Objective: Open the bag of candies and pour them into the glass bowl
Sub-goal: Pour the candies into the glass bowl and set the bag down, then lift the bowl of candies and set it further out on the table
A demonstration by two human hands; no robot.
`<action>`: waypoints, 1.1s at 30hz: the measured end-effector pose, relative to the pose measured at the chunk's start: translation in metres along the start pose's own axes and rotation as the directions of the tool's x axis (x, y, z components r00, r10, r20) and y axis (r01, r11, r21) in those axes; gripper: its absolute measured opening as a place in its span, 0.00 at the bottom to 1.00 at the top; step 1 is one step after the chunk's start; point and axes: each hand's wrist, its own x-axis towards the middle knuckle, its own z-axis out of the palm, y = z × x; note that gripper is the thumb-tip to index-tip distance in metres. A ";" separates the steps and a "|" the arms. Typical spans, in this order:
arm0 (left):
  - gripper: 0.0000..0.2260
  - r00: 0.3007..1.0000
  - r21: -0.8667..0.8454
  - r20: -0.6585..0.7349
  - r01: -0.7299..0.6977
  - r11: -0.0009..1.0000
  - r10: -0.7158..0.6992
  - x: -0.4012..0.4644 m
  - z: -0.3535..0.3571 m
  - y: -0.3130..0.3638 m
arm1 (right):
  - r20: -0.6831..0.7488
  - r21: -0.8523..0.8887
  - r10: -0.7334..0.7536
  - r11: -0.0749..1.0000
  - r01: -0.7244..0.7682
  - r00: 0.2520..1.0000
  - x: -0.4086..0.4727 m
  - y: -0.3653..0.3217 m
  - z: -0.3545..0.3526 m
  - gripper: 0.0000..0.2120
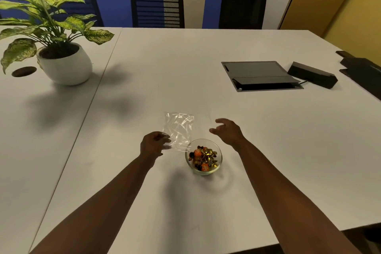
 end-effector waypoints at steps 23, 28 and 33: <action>0.06 0.974 0.221 -0.104 0.222 0.950 -0.204 -0.003 -0.025 -0.077 | 0.007 -0.178 0.218 0.961 -0.213 0.976 -0.018 0.036 0.036 0.15; 0.09 0.977 0.569 -0.136 0.214 0.794 -0.166 -0.008 -0.027 -0.060 | 0.001 -0.191 0.195 0.963 -0.191 0.981 -0.022 0.034 0.037 0.16; 0.29 0.979 0.590 -0.203 0.147 0.794 -0.031 -0.002 -0.023 -0.043 | -0.014 -0.177 0.182 0.967 -0.181 0.983 -0.022 0.024 0.032 0.14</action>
